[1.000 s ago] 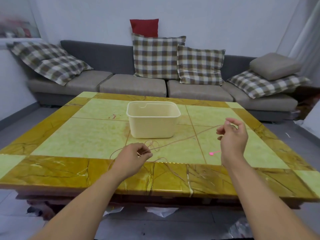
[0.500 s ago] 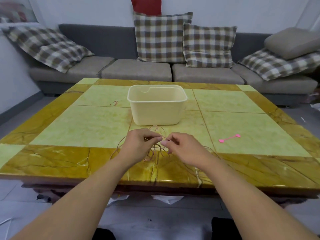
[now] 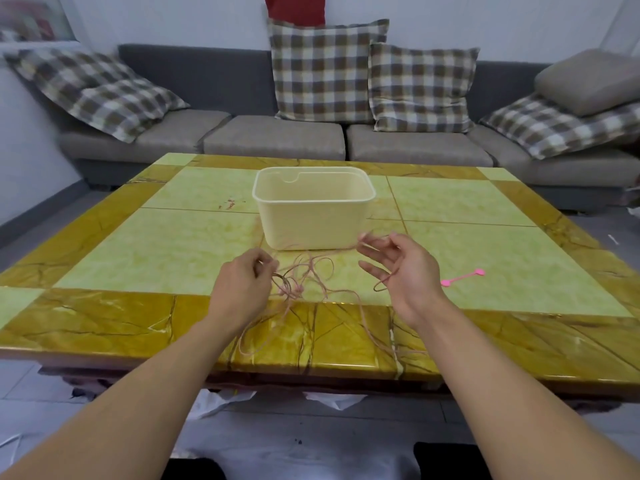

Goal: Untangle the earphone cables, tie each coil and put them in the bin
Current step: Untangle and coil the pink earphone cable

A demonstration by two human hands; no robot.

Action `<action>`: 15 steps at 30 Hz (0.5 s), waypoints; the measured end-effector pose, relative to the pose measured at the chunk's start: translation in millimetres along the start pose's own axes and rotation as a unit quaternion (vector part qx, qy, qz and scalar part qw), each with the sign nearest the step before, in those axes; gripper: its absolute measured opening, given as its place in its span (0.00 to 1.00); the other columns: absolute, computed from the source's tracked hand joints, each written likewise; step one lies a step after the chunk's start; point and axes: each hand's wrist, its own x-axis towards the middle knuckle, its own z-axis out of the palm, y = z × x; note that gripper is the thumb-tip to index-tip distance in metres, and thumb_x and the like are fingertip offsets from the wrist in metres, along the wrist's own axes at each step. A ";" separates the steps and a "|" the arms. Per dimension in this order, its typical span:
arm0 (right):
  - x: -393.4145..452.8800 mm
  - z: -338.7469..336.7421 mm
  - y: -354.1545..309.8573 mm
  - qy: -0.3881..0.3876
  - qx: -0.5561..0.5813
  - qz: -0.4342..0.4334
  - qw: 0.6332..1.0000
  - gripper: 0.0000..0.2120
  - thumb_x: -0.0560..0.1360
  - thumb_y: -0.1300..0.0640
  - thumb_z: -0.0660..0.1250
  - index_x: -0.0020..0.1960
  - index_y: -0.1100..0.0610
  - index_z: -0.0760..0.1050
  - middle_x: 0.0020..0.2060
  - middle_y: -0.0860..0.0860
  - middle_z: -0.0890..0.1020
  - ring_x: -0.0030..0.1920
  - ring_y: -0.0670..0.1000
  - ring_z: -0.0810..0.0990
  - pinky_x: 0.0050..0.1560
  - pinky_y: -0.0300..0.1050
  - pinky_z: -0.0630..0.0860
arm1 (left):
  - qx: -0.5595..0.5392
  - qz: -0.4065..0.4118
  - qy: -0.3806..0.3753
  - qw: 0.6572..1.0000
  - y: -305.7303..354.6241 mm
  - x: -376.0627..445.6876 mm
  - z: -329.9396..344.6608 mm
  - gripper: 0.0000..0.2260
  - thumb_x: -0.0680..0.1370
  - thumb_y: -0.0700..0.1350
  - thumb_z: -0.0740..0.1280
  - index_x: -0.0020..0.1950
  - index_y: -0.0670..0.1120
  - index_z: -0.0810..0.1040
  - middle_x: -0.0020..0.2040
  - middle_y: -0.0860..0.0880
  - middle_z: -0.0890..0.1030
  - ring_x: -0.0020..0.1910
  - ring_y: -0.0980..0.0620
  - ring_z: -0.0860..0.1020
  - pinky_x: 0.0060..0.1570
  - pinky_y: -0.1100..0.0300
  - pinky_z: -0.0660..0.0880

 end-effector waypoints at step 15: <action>8.4 -9.2 -8.0 0.125 0.121 0.072 0.982 0.15 0.84 0.57 0.58 0.38 0.56 0.69 0.36 0.53 0.84 0.36 0.53 0.84 0.29 0.41 0.73 | -0.479 -0.288 0.193 0.807 -28.8 33.0 -32.2 0.07 0.85 0.42 0.61 0.49 0.49 0.75 0.34 0.51 0.70 0.28 0.56 0.68 0.33 0.63 0.68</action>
